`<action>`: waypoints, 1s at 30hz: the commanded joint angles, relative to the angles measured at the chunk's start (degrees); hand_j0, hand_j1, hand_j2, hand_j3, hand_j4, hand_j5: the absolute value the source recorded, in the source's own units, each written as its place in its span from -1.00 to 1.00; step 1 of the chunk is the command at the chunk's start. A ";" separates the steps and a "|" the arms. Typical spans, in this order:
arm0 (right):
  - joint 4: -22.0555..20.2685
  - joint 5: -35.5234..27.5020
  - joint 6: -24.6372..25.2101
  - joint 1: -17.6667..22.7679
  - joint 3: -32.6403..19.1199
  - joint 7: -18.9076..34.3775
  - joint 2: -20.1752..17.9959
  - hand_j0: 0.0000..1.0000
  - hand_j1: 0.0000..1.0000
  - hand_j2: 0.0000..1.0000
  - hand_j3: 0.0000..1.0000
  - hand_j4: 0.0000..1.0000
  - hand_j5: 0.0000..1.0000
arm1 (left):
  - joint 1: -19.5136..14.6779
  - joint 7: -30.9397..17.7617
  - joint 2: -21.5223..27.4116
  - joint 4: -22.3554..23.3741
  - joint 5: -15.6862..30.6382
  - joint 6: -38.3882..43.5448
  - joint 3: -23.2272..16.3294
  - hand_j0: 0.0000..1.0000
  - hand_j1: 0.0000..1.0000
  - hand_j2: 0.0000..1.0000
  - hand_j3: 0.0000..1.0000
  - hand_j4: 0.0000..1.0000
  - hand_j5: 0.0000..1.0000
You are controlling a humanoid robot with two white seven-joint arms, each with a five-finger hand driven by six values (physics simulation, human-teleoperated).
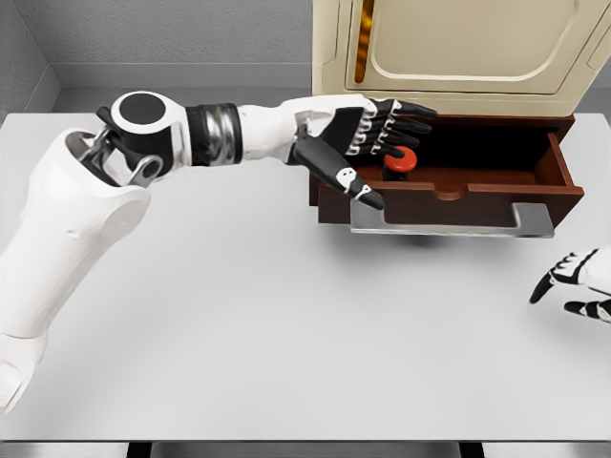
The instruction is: Put the switch into the drawer with left arm, and close the drawer with right arm
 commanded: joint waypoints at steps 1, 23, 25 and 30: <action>0.05 -0.33 0.16 0.00 -0.44 -0.02 0.04 0.21 0.21 0.21 0.21 0.21 0.21 | 0.00 0.00 -0.41 0.89 0.35 0.00 0.10 1.00 1.00 1.00 1.00 1.00 1.00; -0.04 -0.68 0.16 1.23 -6.06 -0.02 2.06 0.16 0.16 0.16 0.16 0.16 0.16 | 0.62 0.00 2.67 2.56 0.43 0.00 0.10 1.00 1.00 1.00 1.00 1.00 1.00; -0.04 -0.68 0.16 1.23 -5.97 -0.02 2.06 0.16 0.16 0.16 0.16 0.16 0.16 | 0.70 0.00 3.81 2.56 0.44 0.00 0.10 1.00 1.00 1.00 1.00 1.00 1.00; -0.04 -0.86 0.16 1.23 -6.68 -0.02 2.06 0.16 0.16 0.16 0.16 0.16 0.16 | 0.97 0.00 5.57 2.47 0.52 0.00 0.19 1.00 1.00 1.00 1.00 1.00 1.00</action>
